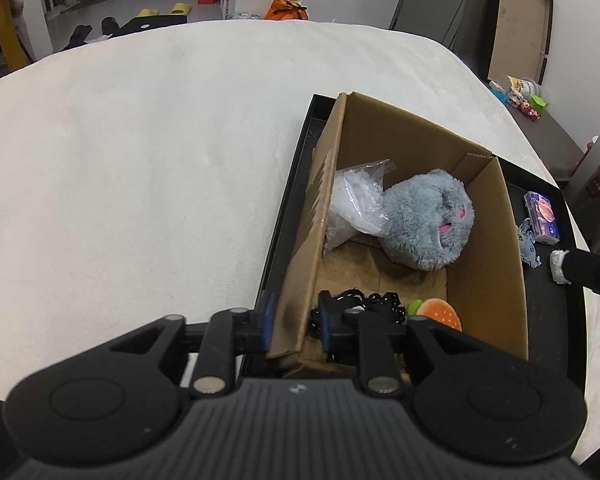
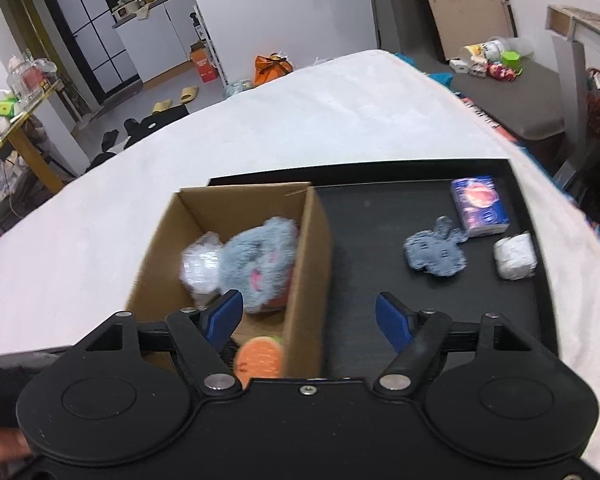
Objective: Organize soft objects
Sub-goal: 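Carry the plush burger into the box and open the right gripper, then move the right gripper to the white tissue ball and grasp it, then carry the white tissue ball into the box and release it, then reach the right gripper to the blue denim bunny patch and grasp it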
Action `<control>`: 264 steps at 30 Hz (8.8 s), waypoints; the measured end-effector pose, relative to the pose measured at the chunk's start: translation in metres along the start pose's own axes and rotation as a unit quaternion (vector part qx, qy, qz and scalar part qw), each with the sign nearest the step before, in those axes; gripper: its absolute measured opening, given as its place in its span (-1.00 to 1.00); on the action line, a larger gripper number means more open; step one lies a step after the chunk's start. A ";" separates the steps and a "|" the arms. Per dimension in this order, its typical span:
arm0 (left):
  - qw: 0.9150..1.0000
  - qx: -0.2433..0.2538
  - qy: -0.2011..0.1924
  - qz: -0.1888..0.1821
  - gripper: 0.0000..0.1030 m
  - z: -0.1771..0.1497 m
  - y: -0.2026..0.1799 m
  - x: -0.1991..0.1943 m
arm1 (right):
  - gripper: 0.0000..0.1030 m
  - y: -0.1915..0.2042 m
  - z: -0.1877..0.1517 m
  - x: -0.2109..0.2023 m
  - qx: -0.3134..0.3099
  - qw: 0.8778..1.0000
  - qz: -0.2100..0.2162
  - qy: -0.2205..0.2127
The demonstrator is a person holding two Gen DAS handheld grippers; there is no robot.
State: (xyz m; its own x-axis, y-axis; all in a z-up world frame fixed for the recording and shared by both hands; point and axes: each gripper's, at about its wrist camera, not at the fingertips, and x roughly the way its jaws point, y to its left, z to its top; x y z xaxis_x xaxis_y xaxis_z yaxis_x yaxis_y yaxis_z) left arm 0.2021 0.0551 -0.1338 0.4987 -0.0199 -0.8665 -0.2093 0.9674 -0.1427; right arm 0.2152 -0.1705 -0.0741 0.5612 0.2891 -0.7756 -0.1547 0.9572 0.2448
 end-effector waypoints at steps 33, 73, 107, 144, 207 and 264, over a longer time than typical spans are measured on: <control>0.997 0.020 -0.021 0.071 0.05 0.019 -0.030 0.002 | 0.24 -0.097 0.022 0.024 -0.014 0.997 -0.073 -0.010; 0.992 0.051 -0.001 0.113 0.06 0.018 -0.057 0.020 | -0.17 -0.173 0.015 0.097 0.032 0.994 -0.099 0.018; 0.996 0.026 0.000 0.089 0.05 0.008 -0.033 0.009 | -0.26 -0.112 0.023 0.052 -0.009 0.999 -0.024 0.031; 0.999 0.001 0.003 0.035 -0.67 0.000 -0.005 0.010 | -0.25 0.043 0.030 0.030 -0.179 0.983 0.027 0.016; 0.997 0.042 0.003 0.065 0.22 0.013 -0.037 0.008 | 0.33 -0.057 0.023 0.043 -0.095 0.995 -0.017 0.006; 0.994 0.060 0.010 0.092 0.25 0.013 -0.047 0.018 | -0.61 -0.086 0.002 0.089 -0.112 0.992 -0.051 0.035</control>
State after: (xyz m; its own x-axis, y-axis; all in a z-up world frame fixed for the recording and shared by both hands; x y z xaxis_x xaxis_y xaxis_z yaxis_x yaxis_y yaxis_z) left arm 0.2318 0.0128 -0.1360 0.4437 0.1557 -0.8826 -0.1931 0.9783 0.0755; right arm 0.2800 -0.2268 -0.1629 0.5261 0.1833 -0.8304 -0.2819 0.9589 0.0331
